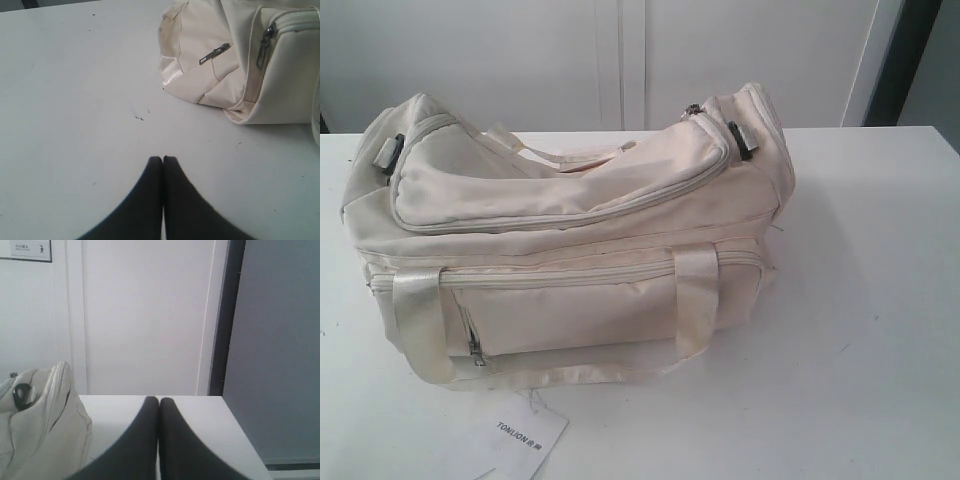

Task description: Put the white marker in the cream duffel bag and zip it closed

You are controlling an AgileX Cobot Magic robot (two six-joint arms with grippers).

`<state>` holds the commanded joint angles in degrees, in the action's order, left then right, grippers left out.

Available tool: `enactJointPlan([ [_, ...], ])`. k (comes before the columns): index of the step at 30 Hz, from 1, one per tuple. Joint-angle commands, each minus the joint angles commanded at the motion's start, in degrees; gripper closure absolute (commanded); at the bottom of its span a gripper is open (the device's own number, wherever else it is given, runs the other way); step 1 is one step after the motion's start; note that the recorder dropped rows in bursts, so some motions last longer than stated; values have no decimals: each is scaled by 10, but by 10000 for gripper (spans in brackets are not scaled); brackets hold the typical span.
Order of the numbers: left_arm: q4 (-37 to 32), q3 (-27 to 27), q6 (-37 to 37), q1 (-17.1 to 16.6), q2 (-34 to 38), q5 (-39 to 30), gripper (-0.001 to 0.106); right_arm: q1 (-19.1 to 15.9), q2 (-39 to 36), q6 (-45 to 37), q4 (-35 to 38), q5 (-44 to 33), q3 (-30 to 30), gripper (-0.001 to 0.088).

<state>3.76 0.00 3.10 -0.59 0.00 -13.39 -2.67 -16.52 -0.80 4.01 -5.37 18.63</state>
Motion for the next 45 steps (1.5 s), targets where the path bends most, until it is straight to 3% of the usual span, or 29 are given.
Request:
enactJointPlan([
  [10, 0, 0, 0, 0, 0, 0, 1053, 0, 4, -8, -1, -83, 0, 868],
  [35, 0, 0, 0, 0, 0, 0, 1053, 0, 137, -18, -12, -57, -173, 868],
  [45, 0, 0, 0, 0, 0, 0, 1053, 0, 153, -16, -15, -54, -186, 868],
])
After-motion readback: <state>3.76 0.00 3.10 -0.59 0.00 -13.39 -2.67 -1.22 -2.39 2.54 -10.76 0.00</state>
